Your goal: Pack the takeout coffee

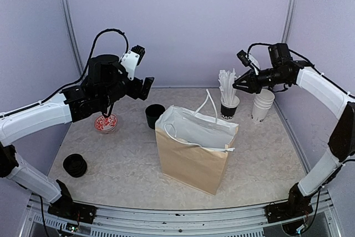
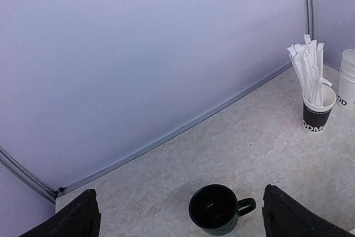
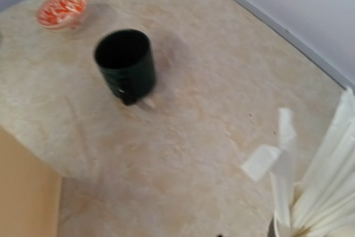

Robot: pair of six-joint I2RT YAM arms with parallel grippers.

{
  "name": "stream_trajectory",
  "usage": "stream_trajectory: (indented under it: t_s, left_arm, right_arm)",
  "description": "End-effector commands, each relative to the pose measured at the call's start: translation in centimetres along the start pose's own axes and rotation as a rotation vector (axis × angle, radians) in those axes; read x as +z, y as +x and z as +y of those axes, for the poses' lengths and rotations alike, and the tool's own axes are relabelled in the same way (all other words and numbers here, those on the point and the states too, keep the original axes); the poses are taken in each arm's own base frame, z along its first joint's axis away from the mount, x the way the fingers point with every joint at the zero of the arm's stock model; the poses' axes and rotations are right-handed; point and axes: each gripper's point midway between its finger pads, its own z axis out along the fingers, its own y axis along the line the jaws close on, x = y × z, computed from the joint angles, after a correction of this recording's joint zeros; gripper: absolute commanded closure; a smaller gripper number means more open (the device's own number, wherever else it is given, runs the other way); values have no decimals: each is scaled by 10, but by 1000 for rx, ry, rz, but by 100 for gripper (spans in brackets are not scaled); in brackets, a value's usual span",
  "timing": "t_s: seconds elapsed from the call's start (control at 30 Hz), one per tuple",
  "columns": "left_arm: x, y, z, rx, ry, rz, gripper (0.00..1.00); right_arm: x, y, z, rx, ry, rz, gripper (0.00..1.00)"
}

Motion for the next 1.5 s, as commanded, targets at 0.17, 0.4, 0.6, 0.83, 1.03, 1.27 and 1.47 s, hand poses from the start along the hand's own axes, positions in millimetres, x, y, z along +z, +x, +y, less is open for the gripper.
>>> stream_trajectory:
  t_s: [0.17, 0.4, 0.6, 0.83, 1.03, 1.27, 1.47]
  left_arm:
    - [0, 13, 0, 22, 6, 8, 1]
    - [3, 15, 7, 2, -1, -6, 1]
    - [6, 22, 4, 7, 12, 8, 1]
    - [7, 26, 3, 13, 14, 19, 1]
    - [10, 29, 2, 16, 23, 24, 1]
    - [9, 30, 2, 21, 22, 30, 1]
    - [12, 36, 4, 29, 16, 44, 1]
  right_arm:
    - [42, -2, -40, 28, 4, 38, 71]
    - [72, -13, -55, 20, 28, 53, 65]
    - [98, -14, -67, 49, 19, 86, 66]
    - [109, -9, -67, 69, 9, 109, 69]
    - [108, -8, -67, 77, 11, 110, 89]
    - [88, -35, -54, 58, -9, 63, 100]
    - [36, -89, -25, -44, 12, -50, 100]
